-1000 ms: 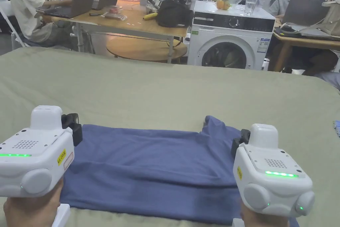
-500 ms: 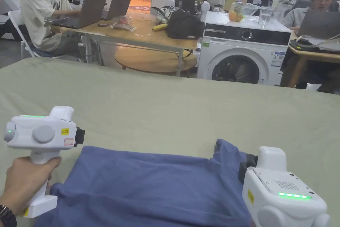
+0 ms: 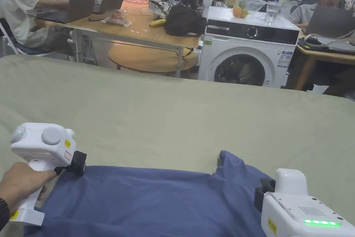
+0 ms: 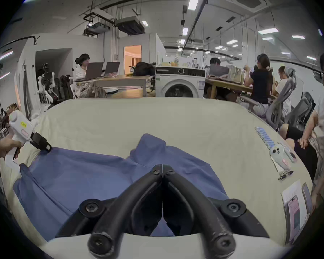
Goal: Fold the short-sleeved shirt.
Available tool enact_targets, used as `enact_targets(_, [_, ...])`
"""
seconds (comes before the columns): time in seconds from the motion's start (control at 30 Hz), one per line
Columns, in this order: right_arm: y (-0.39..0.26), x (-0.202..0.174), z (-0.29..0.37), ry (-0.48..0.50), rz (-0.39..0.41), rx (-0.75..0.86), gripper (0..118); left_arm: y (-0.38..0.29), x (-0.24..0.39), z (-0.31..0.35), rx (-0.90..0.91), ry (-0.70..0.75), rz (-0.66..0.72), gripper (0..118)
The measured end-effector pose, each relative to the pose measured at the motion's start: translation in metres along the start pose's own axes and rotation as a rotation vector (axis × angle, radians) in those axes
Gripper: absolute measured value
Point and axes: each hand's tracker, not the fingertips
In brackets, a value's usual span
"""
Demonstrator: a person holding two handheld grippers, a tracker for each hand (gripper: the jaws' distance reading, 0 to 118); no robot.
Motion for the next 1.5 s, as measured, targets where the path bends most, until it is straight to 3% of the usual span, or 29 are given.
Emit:
enact_targets(0.07, [0.003, 0.009, -0.005, -0.005, -0.022, -0.037, 0, -0.003, 0.005, 0.005, 0.055, 0.018, -0.068, 0])
enact_targets(0.3, [0.034, 0.052, -0.042, -0.030, -0.062, -0.160, 4, -0.022, 0.012, 0.038, 0.207, -0.035, -0.097, 0])
enact_targets(0.33, [0.041, 0.060, -0.053, -0.027, -0.070, -0.208, 18, -0.024, 0.007, 0.044, 0.233, -0.049, -0.086, 0])
enact_targets(0.37, [0.047, 0.068, -0.065, -0.020, -0.068, -0.253, 44, -0.026, 0.006, 0.050, 0.237, -0.072, -0.081, 0])
enact_targets(0.4, [0.052, 0.074, -0.075, -0.005, -0.077, -0.268, 59, -0.028, 0.006, 0.056, 0.255, -0.082, -0.063, 0])
enact_targets(0.5, [0.063, 0.087, -0.111, -0.002, -0.083, -0.379, 63, -0.033, 0.001, 0.069, 0.295, -0.087, -0.050, 0])
enact_targets(0.77, [0.050, 0.094, -0.184, 0.040, -0.041, -0.603, 60, -0.042, -0.008, 0.078, 0.312, -0.104, -0.025, 0])
enact_targets(0.93, [0.045, 0.087, -0.190, 0.065, -0.021, -0.591, 5, -0.045, -0.011, 0.076, 0.303, -0.103, -0.013, 0])
enact_targets(0.97, [0.046, 0.087, -0.189, 0.088, -0.018, -0.590, 0, -0.046, -0.011, 0.076, 0.301, -0.104, -0.014, 0])
enact_targets(1.1, [0.045, 0.083, -0.179, 0.077, 0.015, -0.558, 0, -0.047, -0.011, 0.077, 0.295, -0.107, -0.007, 0])
enact_targets(1.2, [0.050, 0.087, -0.159, 0.092, -0.035, -0.488, 0, -0.049, -0.012, 0.081, 0.297, -0.112, -0.004, 0])
enact_targets(1.37, [0.065, 0.088, -0.105, 0.081, 0.007, -0.392, 0, -0.059, -0.015, 0.105, 0.337, -0.138, 0.003, 0])
enact_targets(1.5, [0.072, 0.092, -0.051, 0.079, -0.024, -0.319, 0, -0.075, -0.022, 0.131, 0.384, -0.154, 0.012, 0])
